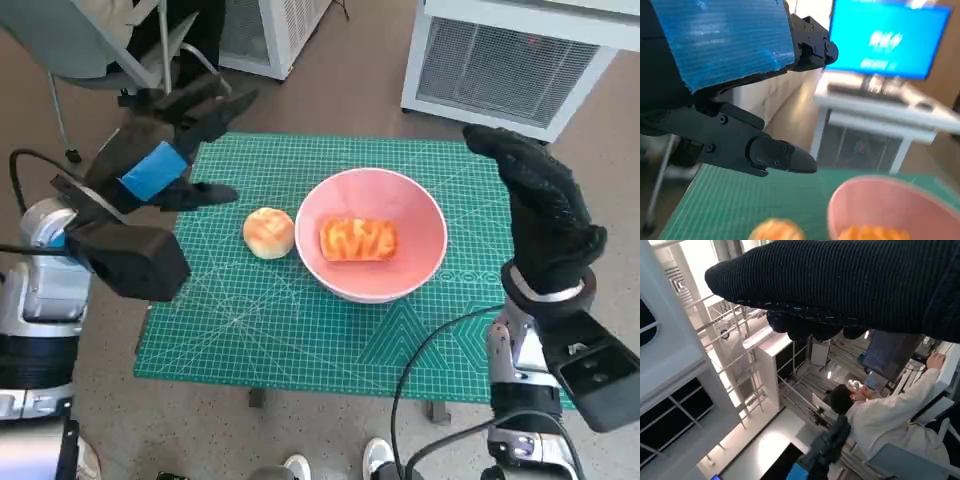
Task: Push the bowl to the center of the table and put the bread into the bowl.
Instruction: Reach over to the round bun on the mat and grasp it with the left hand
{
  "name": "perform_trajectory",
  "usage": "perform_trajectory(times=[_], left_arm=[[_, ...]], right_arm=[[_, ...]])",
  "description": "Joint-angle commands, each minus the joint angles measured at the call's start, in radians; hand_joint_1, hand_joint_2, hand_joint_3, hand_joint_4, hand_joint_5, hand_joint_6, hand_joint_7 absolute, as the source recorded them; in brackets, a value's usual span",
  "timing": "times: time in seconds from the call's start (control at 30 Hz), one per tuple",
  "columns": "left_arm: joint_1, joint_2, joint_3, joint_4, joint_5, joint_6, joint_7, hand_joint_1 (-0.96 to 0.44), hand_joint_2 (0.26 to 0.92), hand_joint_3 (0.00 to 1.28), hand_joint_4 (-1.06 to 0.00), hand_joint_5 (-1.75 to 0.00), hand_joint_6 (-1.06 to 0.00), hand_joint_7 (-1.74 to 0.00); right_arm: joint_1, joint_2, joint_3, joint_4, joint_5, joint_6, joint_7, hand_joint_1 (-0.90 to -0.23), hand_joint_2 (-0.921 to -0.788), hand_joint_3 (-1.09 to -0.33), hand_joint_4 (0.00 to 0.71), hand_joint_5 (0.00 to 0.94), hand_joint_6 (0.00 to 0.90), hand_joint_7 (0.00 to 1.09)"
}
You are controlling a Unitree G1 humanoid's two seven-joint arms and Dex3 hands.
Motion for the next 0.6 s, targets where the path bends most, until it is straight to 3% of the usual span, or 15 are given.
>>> perform_trajectory(times=[0.03, 0.6], left_arm=[[-0.027, -0.004, -0.025, 0.106, -0.026, -0.004, -0.056, -0.37, 0.863, 0.00, -0.12, 0.00, -0.27, -0.02], [-0.185, -0.119, -0.166, 0.488, 0.063, 0.075, -0.089, -0.30, 0.826, 0.00, -0.17, 0.00, -0.31, -0.01]], right_arm=[[-0.004, -0.003, 0.002, 0.021, -0.007, -0.004, 0.002, -0.594, -0.921, -0.735, 0.257, 0.001, -0.001, 0.67], [0.000, -0.020, 0.001, 0.009, -0.008, 0.010, 0.001, -0.603, -0.921, -0.733, 0.256, 0.001, -0.001, 0.67]])
